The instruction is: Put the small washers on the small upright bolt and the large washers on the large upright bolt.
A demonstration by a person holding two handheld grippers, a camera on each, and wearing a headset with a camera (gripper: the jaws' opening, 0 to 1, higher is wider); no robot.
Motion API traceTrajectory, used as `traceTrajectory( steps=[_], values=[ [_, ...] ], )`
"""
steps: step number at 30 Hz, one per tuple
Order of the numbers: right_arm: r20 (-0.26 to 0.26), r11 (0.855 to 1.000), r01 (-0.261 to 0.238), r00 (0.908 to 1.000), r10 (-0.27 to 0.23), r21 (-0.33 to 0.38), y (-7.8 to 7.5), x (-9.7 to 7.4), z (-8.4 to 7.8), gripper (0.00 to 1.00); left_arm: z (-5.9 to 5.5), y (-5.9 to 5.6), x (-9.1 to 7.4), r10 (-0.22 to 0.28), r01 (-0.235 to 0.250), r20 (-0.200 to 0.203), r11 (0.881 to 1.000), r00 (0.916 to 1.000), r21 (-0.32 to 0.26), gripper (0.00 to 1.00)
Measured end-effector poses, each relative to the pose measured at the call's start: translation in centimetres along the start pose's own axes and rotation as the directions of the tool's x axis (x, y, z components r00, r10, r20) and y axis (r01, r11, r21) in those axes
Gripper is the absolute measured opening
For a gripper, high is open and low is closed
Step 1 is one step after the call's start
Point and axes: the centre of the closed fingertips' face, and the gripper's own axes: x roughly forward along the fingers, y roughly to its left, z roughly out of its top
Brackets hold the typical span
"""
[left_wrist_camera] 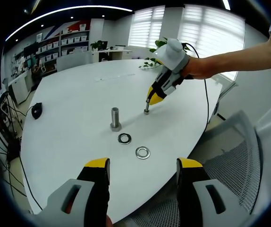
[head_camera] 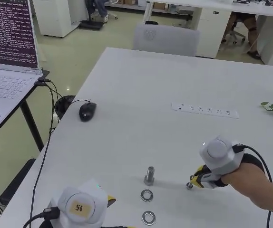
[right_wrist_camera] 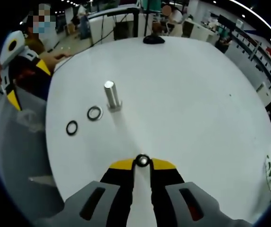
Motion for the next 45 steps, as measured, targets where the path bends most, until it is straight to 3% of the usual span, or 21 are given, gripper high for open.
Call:
traceTrajectory(
  steps=[12,20,27,32,38,45],
  values=[
    [-0.032,1.000,-0.015,0.9994,0.016,0.023,0.3,2.6,-1.7,0.13,-0.2,0.3,-0.1,0.005,-0.005,-0.006,1.000,1.0000,-0.005,0.56],
    [-0.022,1.000,-0.005,0.9997,0.005,0.006,0.3,2.1,-1.6,0.19,0.2,0.0,0.1,0.000,0.000,0.000,1.000,1.0000,-0.001,0.56],
    [0.007,0.999,0.027,0.9996,-0.027,0.036,0.1,0.3,-2.5,0.23,0.3,-0.1,0.2,-0.004,0.004,-0.001,1.000,1.0000,0.003,0.56],
    [0.013,0.999,0.025,0.9996,-0.025,0.023,1.5,-0.6,-4.2,0.26,0.3,-0.2,0.2,-0.008,0.008,-0.001,1.000,1.0000,0.008,0.56],
    [0.004,1.000,-0.006,1.0000,0.006,0.016,4.3,-0.7,-6.2,0.27,0.3,-0.3,0.3,-0.013,0.013,-0.002,1.000,0.9999,0.014,0.56],
    [0.029,0.998,-0.056,0.9980,0.056,0.001,7.2,-0.1,-5.9,0.28,0.1,-0.4,0.2,-0.016,0.016,-0.004,1.000,0.9999,0.017,0.56]
  ],
)
